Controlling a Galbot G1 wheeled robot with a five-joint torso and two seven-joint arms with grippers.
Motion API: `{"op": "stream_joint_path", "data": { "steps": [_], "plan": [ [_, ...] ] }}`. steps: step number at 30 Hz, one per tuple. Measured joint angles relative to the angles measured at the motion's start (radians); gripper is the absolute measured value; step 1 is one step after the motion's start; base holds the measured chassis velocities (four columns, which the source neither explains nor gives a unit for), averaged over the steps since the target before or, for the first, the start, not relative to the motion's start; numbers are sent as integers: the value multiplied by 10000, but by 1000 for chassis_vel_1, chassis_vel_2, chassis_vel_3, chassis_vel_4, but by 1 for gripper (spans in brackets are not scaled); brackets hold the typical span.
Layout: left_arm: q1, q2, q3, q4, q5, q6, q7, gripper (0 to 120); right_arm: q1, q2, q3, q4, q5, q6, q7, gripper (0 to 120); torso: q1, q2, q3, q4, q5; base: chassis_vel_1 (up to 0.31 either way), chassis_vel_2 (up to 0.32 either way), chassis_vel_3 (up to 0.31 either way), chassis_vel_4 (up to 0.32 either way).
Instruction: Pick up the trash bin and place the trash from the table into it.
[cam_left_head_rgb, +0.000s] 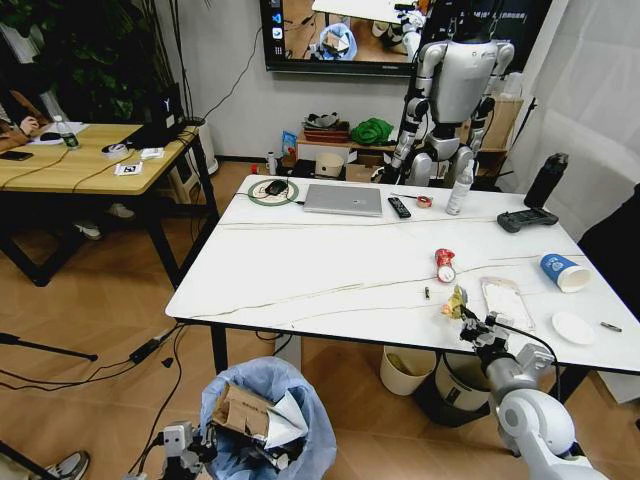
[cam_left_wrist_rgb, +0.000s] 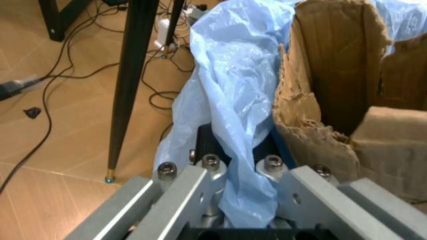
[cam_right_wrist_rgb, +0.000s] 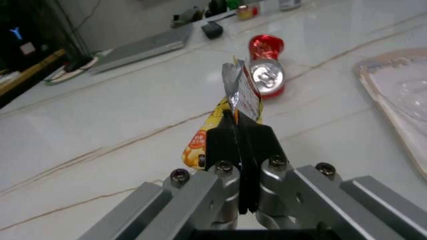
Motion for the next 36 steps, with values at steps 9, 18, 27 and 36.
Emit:
{"op": "stream_joint_path", "data": {
  "steps": [9, 18, 27, 36],
  "plan": [
    [-79, 95, -64, -154, -185, 187, -90, 0, -334, -1404, -1206, 1479, 637, 676, -648, 0, 0, 0, 0, 0, -3, 0, 0, 0, 0],
    [-119, 139, -70, -154, -266, 288, -114, 0, -131, -2808, -3386, 2666, 1012, 1876, -1863, 0, 0, 0, 0, 1, -2, 0, 0, 0, 0],
    [-207, 152, -104, -133, -385, 425, -151, 0, 1050, -3665, -6441, 2093, 1001, 3523, -4180, 0, 0, 0, 0, 0, 0, 0, 0, 0, 0],
    [-424, 154, -43, -93, -482, 586, -244, 0, 2231, -2831, -8221, 606, 436, 3666, -4785, 0, 0, 0, 0, 0, 0, 0, 0, 0, 0]
  ]
}}
